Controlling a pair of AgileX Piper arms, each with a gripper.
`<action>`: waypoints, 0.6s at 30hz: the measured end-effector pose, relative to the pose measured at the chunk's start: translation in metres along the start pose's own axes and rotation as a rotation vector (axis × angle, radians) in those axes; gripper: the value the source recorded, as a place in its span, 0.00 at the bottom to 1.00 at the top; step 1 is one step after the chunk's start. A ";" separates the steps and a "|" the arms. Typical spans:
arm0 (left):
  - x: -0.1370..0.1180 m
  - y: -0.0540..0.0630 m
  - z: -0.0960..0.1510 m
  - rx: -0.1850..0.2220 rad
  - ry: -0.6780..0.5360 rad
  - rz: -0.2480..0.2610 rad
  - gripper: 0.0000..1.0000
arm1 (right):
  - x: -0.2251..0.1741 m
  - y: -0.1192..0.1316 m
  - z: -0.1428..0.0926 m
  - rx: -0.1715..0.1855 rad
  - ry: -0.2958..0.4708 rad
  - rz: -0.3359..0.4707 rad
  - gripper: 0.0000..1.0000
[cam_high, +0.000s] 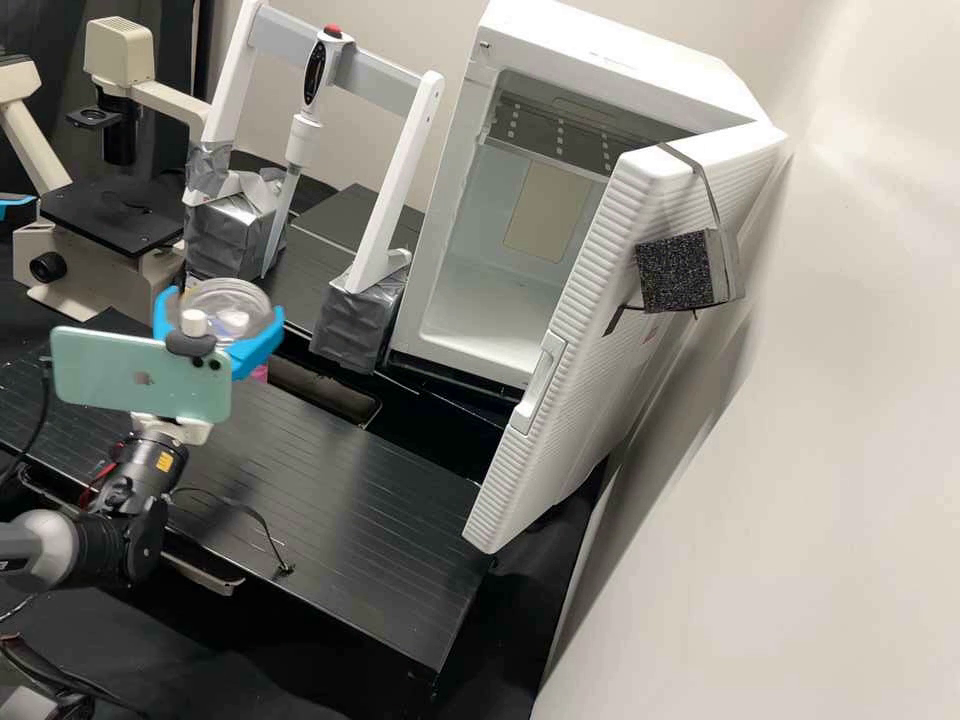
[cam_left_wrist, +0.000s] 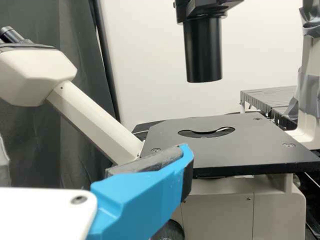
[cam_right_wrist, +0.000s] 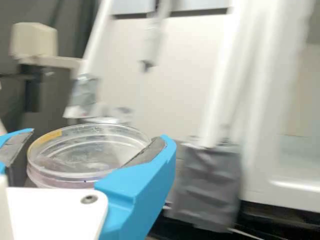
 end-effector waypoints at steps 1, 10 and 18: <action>0.000 0.000 0.000 0.000 0.000 0.000 1.00 | 0.004 -0.002 -0.003 -0.007 0.005 -0.008 0.00; 0.000 0.000 0.000 0.000 0.000 0.000 1.00 | 0.054 -0.014 -0.039 -0.052 0.123 -0.061 0.00; 0.000 0.000 0.000 0.000 0.000 0.000 1.00 | 0.091 -0.031 -0.064 -0.056 0.237 -0.134 0.00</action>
